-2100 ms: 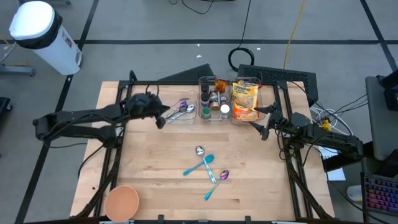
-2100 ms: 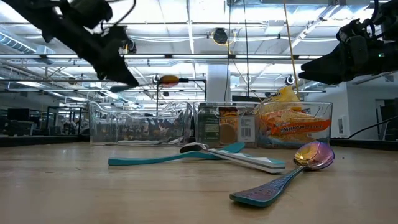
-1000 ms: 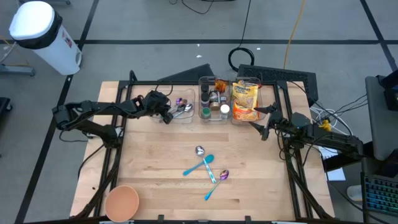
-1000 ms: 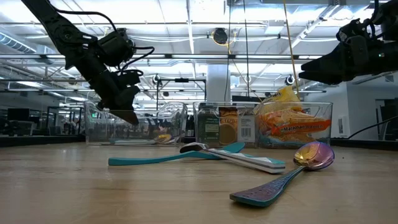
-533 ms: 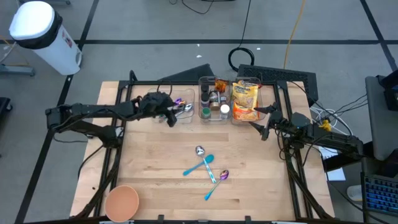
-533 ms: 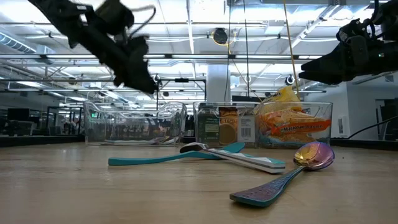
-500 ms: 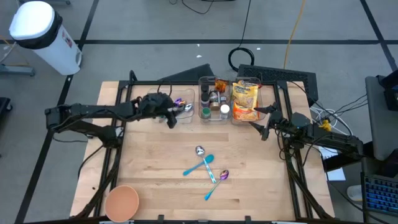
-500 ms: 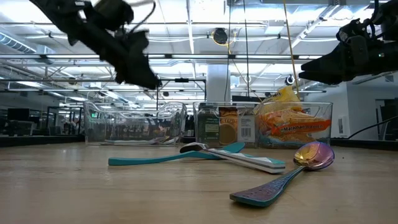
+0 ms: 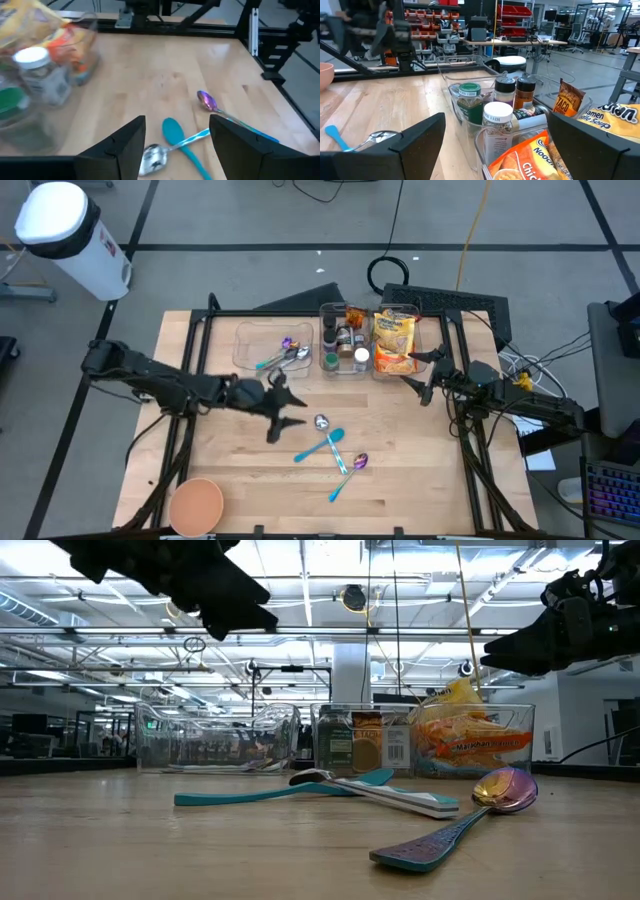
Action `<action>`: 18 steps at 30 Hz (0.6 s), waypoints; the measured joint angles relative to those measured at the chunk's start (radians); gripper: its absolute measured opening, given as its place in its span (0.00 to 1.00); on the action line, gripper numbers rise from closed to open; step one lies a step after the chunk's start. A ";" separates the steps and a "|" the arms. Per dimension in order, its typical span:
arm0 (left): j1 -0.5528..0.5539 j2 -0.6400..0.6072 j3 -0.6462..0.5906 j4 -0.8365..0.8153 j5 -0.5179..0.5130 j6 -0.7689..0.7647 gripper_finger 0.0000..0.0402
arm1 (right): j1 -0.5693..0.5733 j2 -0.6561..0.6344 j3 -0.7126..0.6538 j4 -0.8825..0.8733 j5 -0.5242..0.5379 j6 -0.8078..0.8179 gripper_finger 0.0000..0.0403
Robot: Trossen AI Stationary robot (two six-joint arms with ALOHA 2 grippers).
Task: Pick & Place Food Item
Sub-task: Put the blue spoon into the left transparent bin
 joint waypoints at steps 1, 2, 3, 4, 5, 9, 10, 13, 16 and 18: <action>-0.022 0.025 0.000 0.023 -0.022 -0.008 0.57 | 0.000 0.000 0.000 0.000 0.000 0.000 0.86; -0.041 0.049 0.000 0.045 -0.044 -0.023 0.57 | 0.000 0.000 0.000 0.000 0.000 0.000 0.86; -0.058 0.074 0.000 0.069 -0.061 -0.037 0.57 | 0.000 0.000 0.000 0.000 0.000 0.000 0.86; -0.074 0.103 0.000 0.101 -0.073 -0.049 0.57 | 0.000 0.000 0.000 0.000 0.000 0.000 0.86; -0.087 0.126 0.000 0.129 -0.075 -0.057 0.57 | 0.000 0.000 0.000 0.000 0.000 0.000 0.86; -0.128 0.224 0.024 0.172 -0.074 -0.092 0.57 | 0.000 0.000 0.000 0.000 0.000 0.000 0.86; -0.135 0.246 0.036 0.158 -0.073 -0.103 0.57 | 0.000 0.000 0.000 0.000 0.000 0.000 0.86; -0.155 0.319 0.079 0.137 -0.073 -0.112 0.57 | 0.000 0.000 0.000 0.000 0.000 0.000 0.86; -0.163 0.394 0.118 0.108 -0.074 -0.111 0.57 | 0.000 0.000 0.000 0.000 0.000 0.000 0.86; -0.164 0.442 0.134 0.112 -0.074 -0.111 0.57 | 0.000 0.000 0.000 0.000 0.000 0.000 0.86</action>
